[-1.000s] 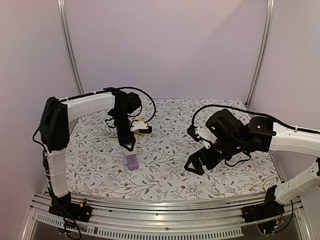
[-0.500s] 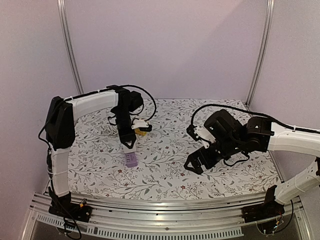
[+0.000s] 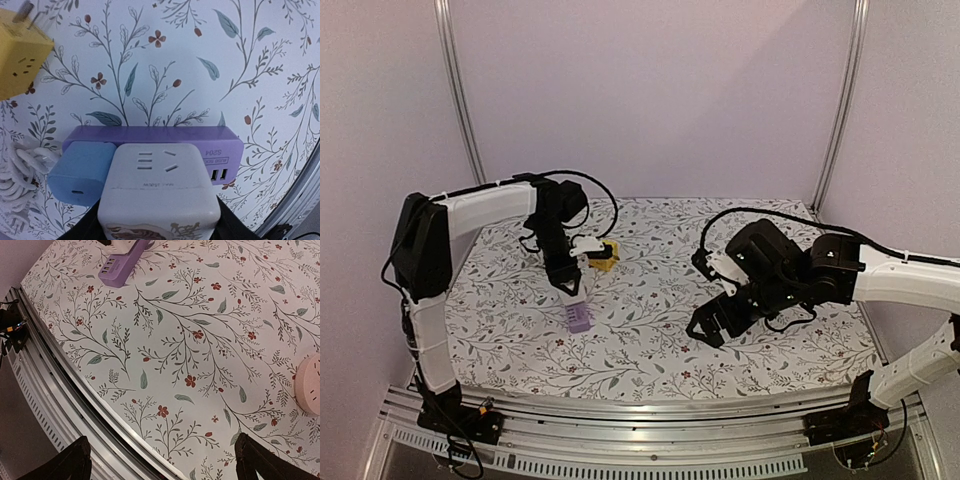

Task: Insert the plug

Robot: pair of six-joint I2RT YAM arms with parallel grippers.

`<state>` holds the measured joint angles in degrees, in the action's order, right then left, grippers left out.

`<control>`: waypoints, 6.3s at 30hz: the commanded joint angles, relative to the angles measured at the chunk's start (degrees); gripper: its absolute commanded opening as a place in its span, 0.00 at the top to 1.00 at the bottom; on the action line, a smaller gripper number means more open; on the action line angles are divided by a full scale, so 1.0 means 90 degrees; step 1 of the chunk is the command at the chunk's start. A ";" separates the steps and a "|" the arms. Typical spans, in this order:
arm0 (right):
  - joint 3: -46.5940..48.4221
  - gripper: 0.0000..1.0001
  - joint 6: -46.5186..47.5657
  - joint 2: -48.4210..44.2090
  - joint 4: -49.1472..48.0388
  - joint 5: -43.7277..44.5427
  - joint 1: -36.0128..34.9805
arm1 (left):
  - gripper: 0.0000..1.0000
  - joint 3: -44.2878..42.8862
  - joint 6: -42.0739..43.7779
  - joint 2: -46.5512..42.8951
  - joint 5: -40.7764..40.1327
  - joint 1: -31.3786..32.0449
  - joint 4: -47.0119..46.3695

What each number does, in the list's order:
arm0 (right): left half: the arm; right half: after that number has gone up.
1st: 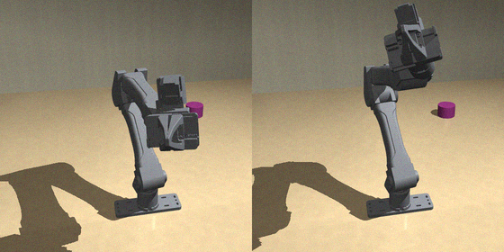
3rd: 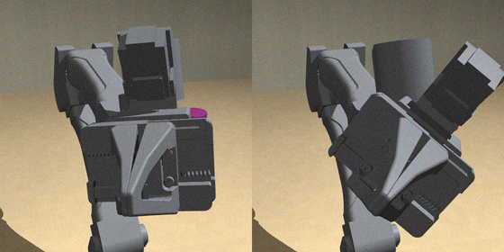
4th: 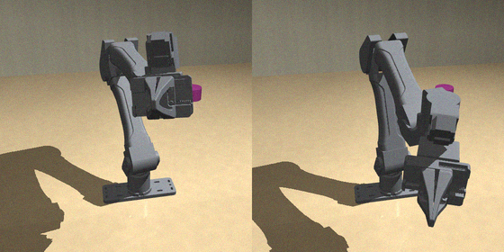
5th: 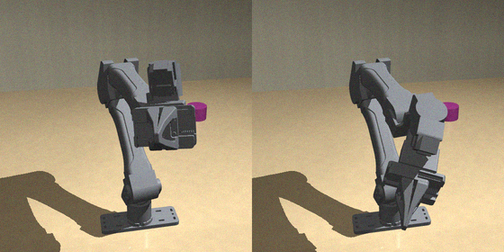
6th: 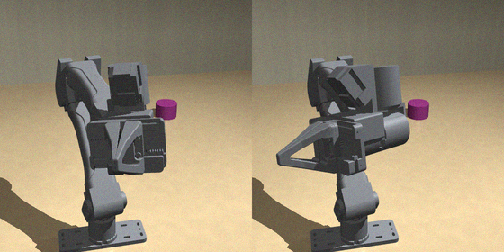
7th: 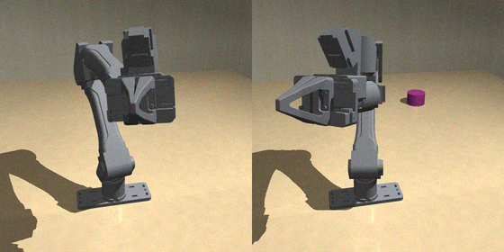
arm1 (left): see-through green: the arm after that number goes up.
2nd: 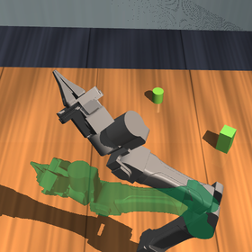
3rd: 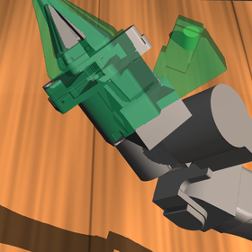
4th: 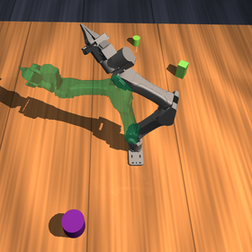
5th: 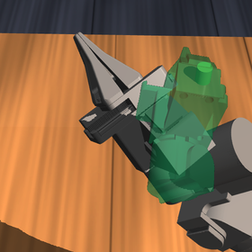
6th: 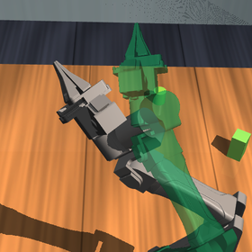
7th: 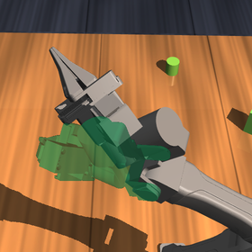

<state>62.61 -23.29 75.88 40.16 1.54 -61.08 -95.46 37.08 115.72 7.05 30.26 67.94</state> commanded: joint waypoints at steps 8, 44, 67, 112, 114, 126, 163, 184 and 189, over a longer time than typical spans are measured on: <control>-0.0187 0.01 -0.0113 -0.0094 -0.0179 0.0111 -0.0050 | 1.00 0.1401 0.0163 -0.0441 0.0126 0.0707 0.1037; -0.1101 0.01 -0.0318 -0.0586 -0.0573 0.0219 -0.0103 | 1.00 0.2581 -0.0483 -0.0061 -0.1170 0.1931 0.0087; -0.0607 0.01 0.0179 -0.0156 -0.0288 -0.0096 -0.0106 | 1.00 0.2625 0.0278 0.0529 -0.0199 0.1218 -0.0146; 0.0324 0.01 0.0861 0.0700 -0.2230 -0.1666 -0.0139 | 1.00 0.1559 -0.1047 -0.3590 0.3242 0.0646 0.0412; 0.0493 0.01 0.1071 0.0769 -0.2311 -0.1789 -0.0209 | 1.00 0.1603 -0.1061 -0.3753 0.3535 0.0673 0.0294; 0.1874 0.01 0.1875 0.1893 -0.2582 -0.1912 -0.0493 | 1.00 0.1793 -0.1878 -0.4349 0.3787 0.1270 -0.0700; 0.1411 0.25 0.1682 0.1524 -0.4710 -0.3282 -0.0509 | 1.00 0.3204 -0.3757 -0.5822 0.4544 0.1198 -0.3481; 0.1280 0.93 0.1361 0.1591 -0.5090 -0.3450 -0.0521 | 0.22 0.3089 -0.3867 -0.5559 0.4259 0.1193 -0.3533; 0.1179 1.00 0.1357 0.1542 -0.5226 -0.3232 -0.0536 | 0.00 0.2984 -0.3853 -0.5582 0.4239 0.1169 -0.3244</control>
<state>73.80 -10.63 89.54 -2.72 -27.70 -65.39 -67.24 2.68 64.99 46.98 41.06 38.00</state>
